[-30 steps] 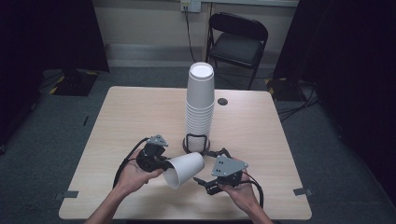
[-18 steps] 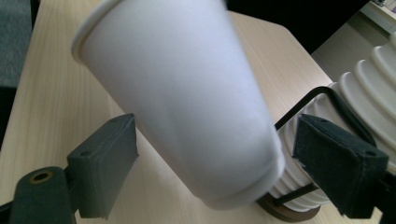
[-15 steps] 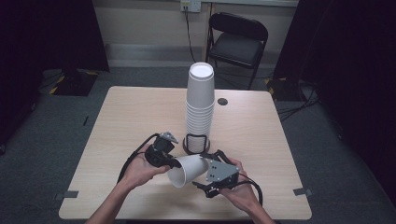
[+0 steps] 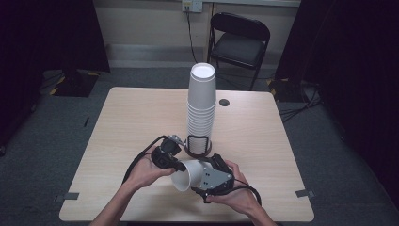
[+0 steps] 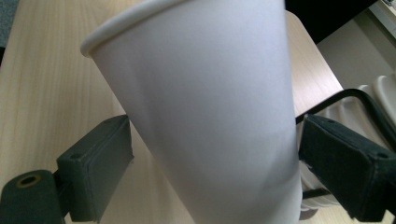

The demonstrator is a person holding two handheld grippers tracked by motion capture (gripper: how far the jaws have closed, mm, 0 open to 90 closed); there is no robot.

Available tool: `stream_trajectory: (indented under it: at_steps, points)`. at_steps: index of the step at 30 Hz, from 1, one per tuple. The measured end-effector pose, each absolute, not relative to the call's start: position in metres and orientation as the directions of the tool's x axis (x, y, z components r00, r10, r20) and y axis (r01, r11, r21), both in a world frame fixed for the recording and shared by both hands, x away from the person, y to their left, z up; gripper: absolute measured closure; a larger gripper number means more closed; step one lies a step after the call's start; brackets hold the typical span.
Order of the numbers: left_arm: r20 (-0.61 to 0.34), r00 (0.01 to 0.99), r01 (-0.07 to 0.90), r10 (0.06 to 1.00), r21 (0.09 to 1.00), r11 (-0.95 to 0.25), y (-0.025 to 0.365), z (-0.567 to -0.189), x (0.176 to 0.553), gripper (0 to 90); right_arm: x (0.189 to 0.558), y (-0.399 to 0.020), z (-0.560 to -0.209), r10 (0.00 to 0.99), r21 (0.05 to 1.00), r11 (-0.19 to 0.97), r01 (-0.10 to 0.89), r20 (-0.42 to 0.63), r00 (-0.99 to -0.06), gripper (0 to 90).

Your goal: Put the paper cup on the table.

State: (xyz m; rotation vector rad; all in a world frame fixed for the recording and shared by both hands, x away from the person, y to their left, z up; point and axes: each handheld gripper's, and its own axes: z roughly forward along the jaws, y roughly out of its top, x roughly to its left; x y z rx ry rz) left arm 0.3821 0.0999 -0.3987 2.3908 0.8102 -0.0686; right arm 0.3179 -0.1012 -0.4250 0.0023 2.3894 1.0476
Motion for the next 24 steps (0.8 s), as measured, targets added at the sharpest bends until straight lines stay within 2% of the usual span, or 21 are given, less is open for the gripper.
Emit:
stream_trajectory:
  at_steps: [24]
  points:
    - [-0.327, 0.789, 0.605, 0.520, 0.558, -0.568, 0.093, -0.403, 0.380, 86.7, 0.309, -0.081, -0.430, 0.241, 0.702, 0.680, -0.214, -0.489, -0.838, 7.2]
